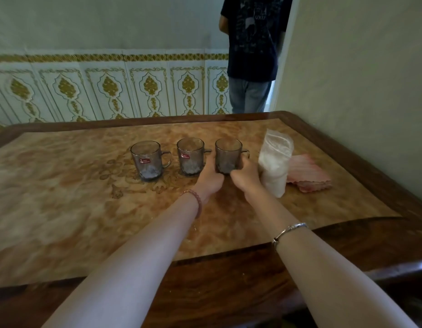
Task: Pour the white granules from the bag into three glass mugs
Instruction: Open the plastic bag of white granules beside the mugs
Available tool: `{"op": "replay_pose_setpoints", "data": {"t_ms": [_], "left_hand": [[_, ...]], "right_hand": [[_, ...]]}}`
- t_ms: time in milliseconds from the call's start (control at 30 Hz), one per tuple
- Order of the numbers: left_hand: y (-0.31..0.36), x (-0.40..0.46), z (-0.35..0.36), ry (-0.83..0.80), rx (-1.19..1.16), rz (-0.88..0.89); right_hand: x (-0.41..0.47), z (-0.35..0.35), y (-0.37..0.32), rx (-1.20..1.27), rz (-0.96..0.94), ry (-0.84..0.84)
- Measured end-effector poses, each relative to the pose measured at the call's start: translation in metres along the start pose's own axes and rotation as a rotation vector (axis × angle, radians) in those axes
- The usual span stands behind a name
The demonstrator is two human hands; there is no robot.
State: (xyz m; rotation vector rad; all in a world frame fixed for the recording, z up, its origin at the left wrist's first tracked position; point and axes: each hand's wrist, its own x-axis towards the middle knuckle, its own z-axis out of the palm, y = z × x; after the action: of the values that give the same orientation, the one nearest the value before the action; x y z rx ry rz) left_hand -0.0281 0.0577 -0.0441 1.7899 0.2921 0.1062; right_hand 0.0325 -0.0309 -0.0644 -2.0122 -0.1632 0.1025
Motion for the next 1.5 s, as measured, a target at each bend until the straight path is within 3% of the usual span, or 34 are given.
{"op": "replay_pose_setpoints", "data": {"t_ms": [800, 1067, 1400, 1500], "left_hand": [[-0.004, -0.132, -0.029, 0.078, 0.048, 0.07], [0.041, -0.127, -0.015, 0.25, 0.055, 0.227], [0.074, -0.102, 0.038, 0.112, 0.017, 0.242], [0.076, -0.088, 0.053, 0.075, 0.058, 0.241]], "right_hand": [[-0.099, 0.002, -0.008, -0.071, -0.01, -0.19], [-0.112, -0.054, -0.022, -0.027, 0.057, 0.028], [-0.09, -0.136, -0.022, 0.142, 0.075, 0.066], [-0.08, -0.152, -0.024, 0.104, 0.107, 0.181]]}}
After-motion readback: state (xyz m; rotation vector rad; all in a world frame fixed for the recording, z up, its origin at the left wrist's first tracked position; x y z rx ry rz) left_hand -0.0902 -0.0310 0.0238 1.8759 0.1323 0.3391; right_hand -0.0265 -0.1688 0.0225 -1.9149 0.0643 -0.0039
